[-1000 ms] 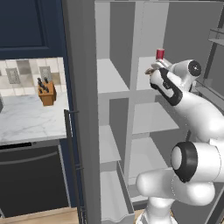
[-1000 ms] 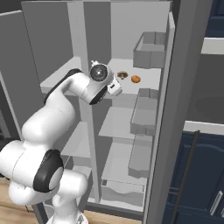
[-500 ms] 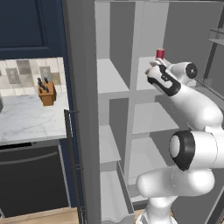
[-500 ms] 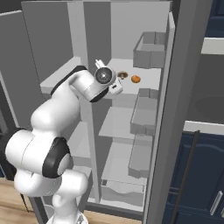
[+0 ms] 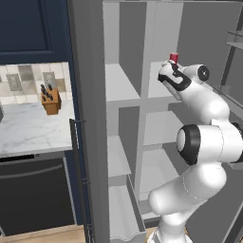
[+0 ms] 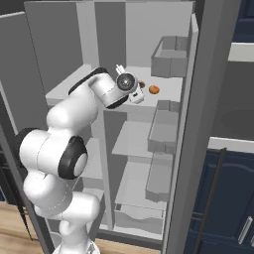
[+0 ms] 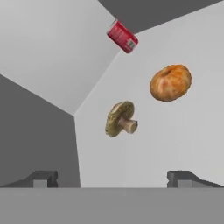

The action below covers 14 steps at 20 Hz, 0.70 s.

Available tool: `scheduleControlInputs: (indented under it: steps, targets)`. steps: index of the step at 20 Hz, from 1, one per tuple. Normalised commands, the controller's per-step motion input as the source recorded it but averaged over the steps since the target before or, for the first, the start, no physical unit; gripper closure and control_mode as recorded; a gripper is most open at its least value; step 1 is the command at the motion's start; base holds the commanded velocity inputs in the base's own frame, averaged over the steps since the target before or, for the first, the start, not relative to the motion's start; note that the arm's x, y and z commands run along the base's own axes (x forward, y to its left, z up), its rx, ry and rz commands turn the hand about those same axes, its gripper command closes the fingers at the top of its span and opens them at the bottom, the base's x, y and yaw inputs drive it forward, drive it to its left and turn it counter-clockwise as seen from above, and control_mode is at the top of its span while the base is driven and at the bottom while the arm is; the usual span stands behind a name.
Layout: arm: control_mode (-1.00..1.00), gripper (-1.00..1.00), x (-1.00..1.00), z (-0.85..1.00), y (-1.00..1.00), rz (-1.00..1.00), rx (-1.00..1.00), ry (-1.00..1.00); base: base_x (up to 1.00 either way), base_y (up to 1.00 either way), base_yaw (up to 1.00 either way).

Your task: Take the mushroom and tangerine from the fridge shelf and place them in the freezer drawer to begin freezing them.

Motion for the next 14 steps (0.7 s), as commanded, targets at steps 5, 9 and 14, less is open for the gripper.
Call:
scheduleControlInputs:
  steps: [5, 9, 14]
  targets:
    - [-1.0, -1.0, 0.36, 0.0, -0.19, 0.0, 0.05, 0.08, 0.0, 0.0, 0.0]
    - [-1.0, -1.0, 0.3, 0.0, -0.09, 0.0, 0.09, 0.06, 0.0, 0.0, 0.0]
    - [-1.0, -1.0, 0.34, 0.0, 0.0, 0.0, 0.11, 0.05, 0.0, 0.0, 0.0]
